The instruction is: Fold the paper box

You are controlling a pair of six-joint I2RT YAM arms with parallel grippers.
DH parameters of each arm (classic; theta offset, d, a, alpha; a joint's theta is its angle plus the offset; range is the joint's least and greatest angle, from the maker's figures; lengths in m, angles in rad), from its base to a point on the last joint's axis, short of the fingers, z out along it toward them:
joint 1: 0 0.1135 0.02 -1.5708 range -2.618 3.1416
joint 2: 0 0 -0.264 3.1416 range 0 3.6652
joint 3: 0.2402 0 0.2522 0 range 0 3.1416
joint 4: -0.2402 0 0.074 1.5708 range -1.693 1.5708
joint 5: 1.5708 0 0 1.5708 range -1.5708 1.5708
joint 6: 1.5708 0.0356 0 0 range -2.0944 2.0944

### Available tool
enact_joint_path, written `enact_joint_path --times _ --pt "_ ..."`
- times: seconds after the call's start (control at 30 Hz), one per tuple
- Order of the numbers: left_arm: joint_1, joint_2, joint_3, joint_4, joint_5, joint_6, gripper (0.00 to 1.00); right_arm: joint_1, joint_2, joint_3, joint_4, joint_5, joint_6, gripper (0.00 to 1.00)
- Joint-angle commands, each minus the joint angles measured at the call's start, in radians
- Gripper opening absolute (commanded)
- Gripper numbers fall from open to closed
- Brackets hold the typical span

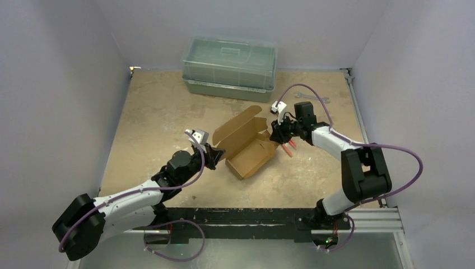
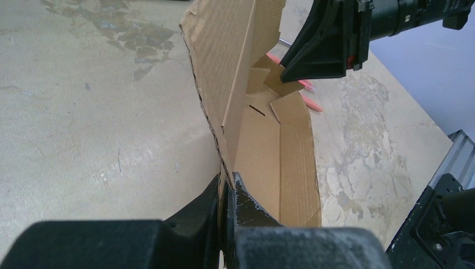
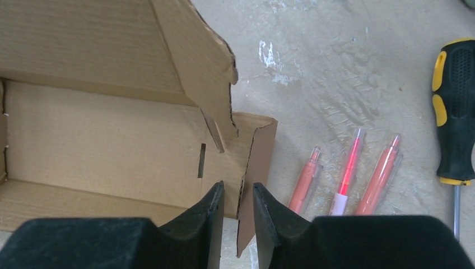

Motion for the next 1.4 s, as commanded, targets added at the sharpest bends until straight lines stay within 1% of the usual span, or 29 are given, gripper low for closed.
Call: enact_joint_path --times 0.0,0.07,0.1,0.13,0.17,0.2,0.4,0.63,0.77,0.9,1.13,1.37 --pt "-0.005 -0.025 0.04 0.02 0.012 -0.017 0.0 0.011 0.004 0.006 0.015 0.049 -0.003 0.25" --pt "-0.004 -0.025 0.041 0.016 0.016 -0.019 0.0 0.013 0.008 0.007 0.017 0.054 0.0 0.19" --pt "-0.004 -0.027 0.043 0.014 0.017 -0.02 0.0 0.013 0.008 0.008 0.016 0.058 0.001 0.14" --pt "-0.005 -0.027 0.044 0.01 0.017 -0.021 0.0 0.014 0.007 0.009 0.016 0.061 0.0 0.06" --pt "-0.004 -0.027 0.046 0.006 0.015 -0.023 0.0 0.014 0.002 0.011 0.013 0.062 -0.001 0.02" --pt "-0.005 -0.028 0.047 0.001 0.012 -0.025 0.0 0.013 -0.005 0.013 0.011 0.057 -0.001 0.0" --pt "-0.005 -0.022 0.08 -0.05 -0.014 -0.044 0.0 0.013 -0.114 -0.004 -0.001 -0.005 -0.028 0.0" --pt "-0.005 -0.012 0.126 -0.104 -0.074 -0.078 0.0 0.014 -0.166 -0.021 -0.02 -0.05 -0.057 0.0" --pt "-0.004 -0.01 0.139 -0.103 -0.086 -0.109 0.0 0.013 -0.164 -0.024 -0.011 -0.046 -0.051 0.0" --pt "-0.005 -0.037 0.101 -0.039 -0.077 -0.135 0.0 0.014 -0.116 -0.02 0.005 0.005 -0.005 0.0" --pt "-0.003 -0.049 0.072 -0.019 -0.08 -0.155 0.0 0.013 -0.098 -0.023 0.012 -0.026 0.014 0.0" --pt "-0.004 -0.066 0.026 0.042 -0.079 -0.172 0.0 0.012 -0.088 -0.039 0.044 -0.026 0.047 0.0"
